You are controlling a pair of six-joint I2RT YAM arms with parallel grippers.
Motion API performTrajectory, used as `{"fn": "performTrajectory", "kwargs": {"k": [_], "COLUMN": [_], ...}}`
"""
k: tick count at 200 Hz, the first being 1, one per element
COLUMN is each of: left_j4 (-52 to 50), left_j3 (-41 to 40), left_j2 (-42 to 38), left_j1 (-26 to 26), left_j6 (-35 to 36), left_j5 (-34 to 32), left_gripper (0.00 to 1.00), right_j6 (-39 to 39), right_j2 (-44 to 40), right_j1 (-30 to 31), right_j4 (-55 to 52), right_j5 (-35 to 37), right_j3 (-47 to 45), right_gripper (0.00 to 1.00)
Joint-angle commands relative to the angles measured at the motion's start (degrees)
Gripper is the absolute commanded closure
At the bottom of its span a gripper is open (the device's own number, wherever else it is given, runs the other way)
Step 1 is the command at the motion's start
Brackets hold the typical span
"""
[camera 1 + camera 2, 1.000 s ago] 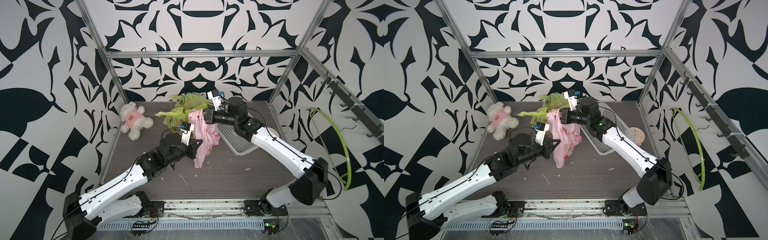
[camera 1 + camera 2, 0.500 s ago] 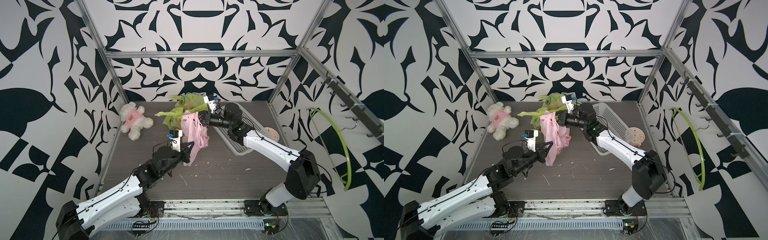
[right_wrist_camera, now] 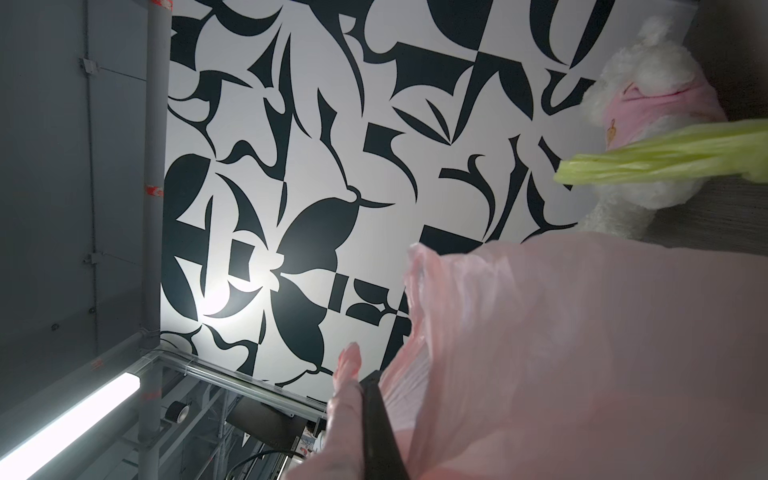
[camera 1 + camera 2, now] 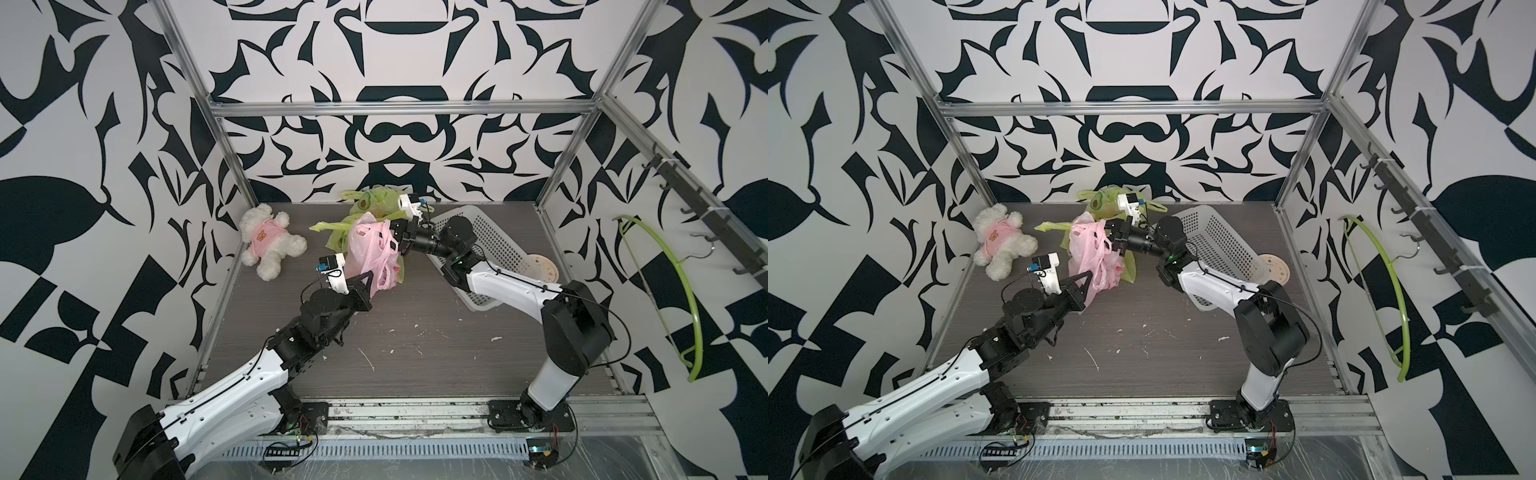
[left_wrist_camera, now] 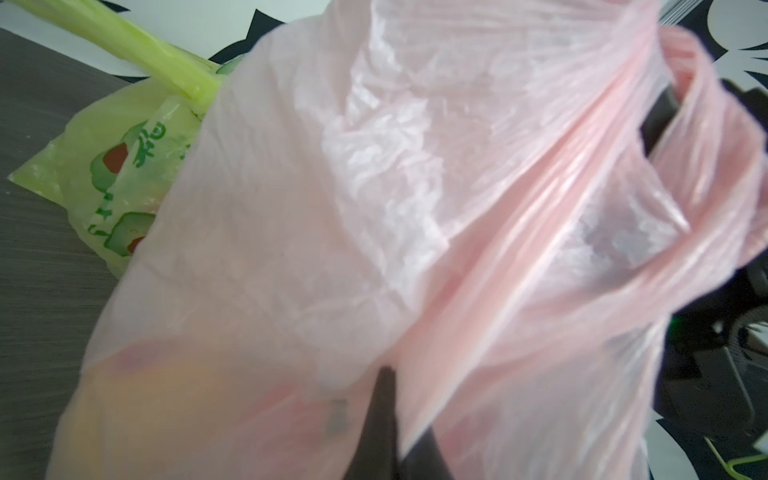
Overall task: Place the peach into a plastic bag & tie a knot
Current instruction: Cross the plastic bag at the center of the board, then tie the plastic bag at the center of the board.
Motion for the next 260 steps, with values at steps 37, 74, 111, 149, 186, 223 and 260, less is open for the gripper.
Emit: {"fn": "performTrajectory", "kwargs": {"k": [37,74,111,149,186,223,260], "left_j4": [-20.6,-36.9,-51.2,-54.0,-50.5,-45.3,-35.0], "left_j3": [7.4,16.3,29.0,39.9,49.1,51.8,46.5], "left_j2": [-0.9,-3.1,-5.4,-4.8,1.6,7.5,8.9], "left_j1": [0.2,0.2,0.2,0.2,2.2,16.1,25.9], "left_j6": [0.5,0.3,1.2,4.3,5.4,-0.5,-10.6], "left_j5": [2.6,4.8,3.9,2.9,8.9,27.9,41.4], "left_gripper": [0.87,0.44,0.34,0.53,0.33,0.29,0.32], "right_j6": [-4.3,-6.1,-7.6,-8.7,-11.7,-17.6,-20.4], "right_j2": [-5.1,-3.7,-2.8,-2.5,-4.0,-6.6,-7.5], "right_j1": [-1.5,-2.1,-2.3,-2.3,-2.3,-2.4,-2.4], "right_j4": [5.6,4.3,2.9,0.8,-2.9,-10.3,-14.0], "right_j5": [-1.2,-3.6,-5.0,-6.7,-8.1,-8.8,-9.0], "right_j3": [4.0,5.6,6.9,8.5,8.2,8.2,8.6], "right_gripper": [1.0,1.0,1.0,1.0,1.0,1.0,1.0]}}
